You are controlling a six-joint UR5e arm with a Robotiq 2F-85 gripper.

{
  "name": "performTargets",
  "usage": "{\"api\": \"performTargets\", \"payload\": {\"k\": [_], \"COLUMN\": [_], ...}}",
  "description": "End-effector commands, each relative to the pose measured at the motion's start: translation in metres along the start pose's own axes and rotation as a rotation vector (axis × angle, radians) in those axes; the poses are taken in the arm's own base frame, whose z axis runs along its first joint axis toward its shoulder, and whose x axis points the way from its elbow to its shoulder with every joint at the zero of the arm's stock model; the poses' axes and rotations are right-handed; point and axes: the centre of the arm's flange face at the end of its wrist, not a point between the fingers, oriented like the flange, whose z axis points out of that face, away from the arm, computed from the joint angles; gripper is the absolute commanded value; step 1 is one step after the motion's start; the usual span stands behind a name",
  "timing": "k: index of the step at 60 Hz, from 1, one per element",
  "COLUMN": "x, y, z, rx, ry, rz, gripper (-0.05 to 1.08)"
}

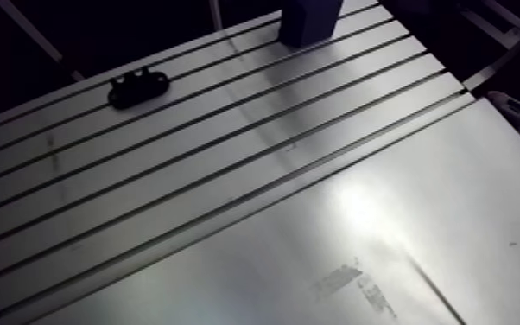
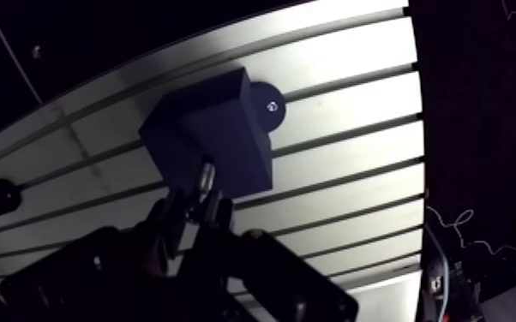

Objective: Pick up the M10 bolt and insert it into the hole until fully seated.

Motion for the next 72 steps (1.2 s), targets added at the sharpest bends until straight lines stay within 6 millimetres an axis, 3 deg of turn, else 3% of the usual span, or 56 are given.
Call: {"api": "performTargets", "payload": {"k": [1, 72], "x": [0.002, 0.002], "y": [-0.001, -0.003], "z": [0.003, 0.016], "rx": [0.002, 0.002], "ry": [-0.004, -0.025], "rz": [-0.002, -0.004], "gripper": [1.08, 1.08]}}
